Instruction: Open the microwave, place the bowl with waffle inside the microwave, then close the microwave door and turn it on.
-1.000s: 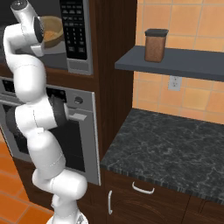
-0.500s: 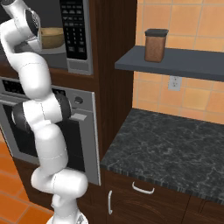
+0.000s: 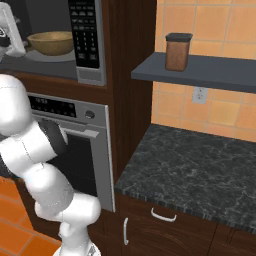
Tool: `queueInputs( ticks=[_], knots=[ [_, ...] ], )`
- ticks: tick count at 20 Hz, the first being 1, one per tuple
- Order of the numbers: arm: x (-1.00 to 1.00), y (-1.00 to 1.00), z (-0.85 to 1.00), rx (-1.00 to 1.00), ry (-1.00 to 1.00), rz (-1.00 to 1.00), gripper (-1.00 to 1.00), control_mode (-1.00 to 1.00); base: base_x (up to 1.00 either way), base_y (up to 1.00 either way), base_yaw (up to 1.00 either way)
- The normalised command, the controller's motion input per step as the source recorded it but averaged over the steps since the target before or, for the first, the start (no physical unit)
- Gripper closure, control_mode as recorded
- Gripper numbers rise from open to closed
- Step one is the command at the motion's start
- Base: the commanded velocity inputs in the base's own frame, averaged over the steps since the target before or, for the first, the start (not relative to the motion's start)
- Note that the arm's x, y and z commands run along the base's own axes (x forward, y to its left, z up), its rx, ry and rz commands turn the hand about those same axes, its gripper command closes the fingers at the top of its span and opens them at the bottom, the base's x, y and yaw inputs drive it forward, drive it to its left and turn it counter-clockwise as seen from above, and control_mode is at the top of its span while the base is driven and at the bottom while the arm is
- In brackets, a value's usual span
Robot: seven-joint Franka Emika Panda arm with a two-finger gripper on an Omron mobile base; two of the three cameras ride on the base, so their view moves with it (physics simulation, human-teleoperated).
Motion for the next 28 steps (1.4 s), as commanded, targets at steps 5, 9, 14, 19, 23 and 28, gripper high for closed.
queueInputs(
  ticks=[5,9,14,19,23,28],
  knots=[
    [-1.00,-0.31,-0.34,0.00,-0.65,0.02,-1.00,-1.00,0.00,0.00,0.00],
    [-1.00,-0.18,0.00,0.02,-0.48,0.03,-1.00,-1.00,0.00,0.00,0.00],
    [-1.00,-0.07,-0.01,0.01,-0.28,0.01,-1.00,-1.00,0.00,0.00,0.00],
    [-1.00,-0.22,-0.39,0.03,-0.05,0.00,-1.00,-1.00,0.00,0.00,0.00],
    [-0.96,-0.14,-0.41,0.01,0.10,-0.15,-1.00,-1.00,0.00,0.00,0.00],
    [-0.60,-0.01,-0.36,0.00,0.28,-0.19,-1.00,-1.00,0.00,0.00,0.00]
  ],
)
